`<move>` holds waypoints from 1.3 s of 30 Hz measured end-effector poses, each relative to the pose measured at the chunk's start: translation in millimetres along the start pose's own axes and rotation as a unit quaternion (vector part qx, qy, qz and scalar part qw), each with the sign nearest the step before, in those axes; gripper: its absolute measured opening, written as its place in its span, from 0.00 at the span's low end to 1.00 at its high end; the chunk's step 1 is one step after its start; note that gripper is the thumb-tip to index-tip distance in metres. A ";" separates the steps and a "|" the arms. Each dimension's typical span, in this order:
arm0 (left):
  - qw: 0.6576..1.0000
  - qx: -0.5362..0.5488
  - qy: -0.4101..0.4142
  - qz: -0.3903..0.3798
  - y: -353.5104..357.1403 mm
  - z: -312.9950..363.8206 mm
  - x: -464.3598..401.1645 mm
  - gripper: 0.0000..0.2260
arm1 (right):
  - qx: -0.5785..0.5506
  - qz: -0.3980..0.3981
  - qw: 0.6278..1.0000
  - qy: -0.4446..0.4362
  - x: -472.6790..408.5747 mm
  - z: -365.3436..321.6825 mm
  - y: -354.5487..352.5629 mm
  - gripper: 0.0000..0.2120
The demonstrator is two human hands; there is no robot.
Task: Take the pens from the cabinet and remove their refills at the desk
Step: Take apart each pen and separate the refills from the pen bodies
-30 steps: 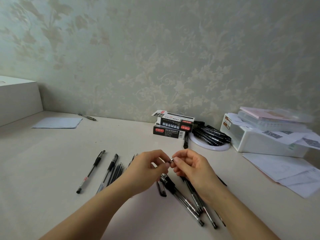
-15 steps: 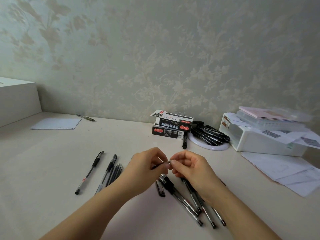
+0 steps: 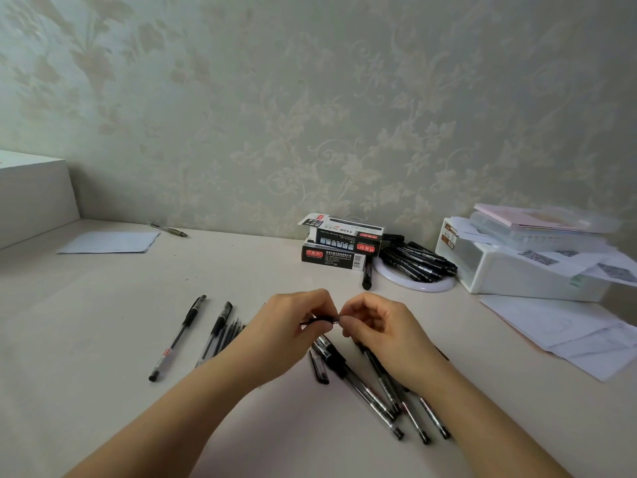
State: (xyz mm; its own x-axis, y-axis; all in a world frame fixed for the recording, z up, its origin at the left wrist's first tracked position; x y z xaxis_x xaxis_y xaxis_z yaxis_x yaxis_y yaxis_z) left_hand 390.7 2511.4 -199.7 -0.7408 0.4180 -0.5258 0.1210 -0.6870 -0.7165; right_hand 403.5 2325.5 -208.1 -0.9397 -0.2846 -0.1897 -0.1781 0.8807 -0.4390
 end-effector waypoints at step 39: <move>0.963 0.224 -0.111 -0.099 -5.4 3.4 -0.8 0.15 | -0.045 -0.010 0.995 -0.087 1.9 -6.1 -11.5 0.05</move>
State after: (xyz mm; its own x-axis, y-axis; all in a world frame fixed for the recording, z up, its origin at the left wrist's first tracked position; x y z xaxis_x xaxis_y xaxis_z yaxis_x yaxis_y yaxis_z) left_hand 388.4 2512.8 -193.8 -0.8491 0.4637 -0.2530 -0.2974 -0.8155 -0.4965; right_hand 402.0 2317.2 -198.1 -0.8726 -0.3562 -0.3341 -0.2289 0.9026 -0.3645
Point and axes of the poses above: each hand's wrist, its own x-axis away from the middle knuckle, its own y-axis out of the palm, z = x × y, the point moved 1 cm from there along -x, towards the middle knuckle, and after that the axes turned 6 degrees about y, right-handed, at the moved point
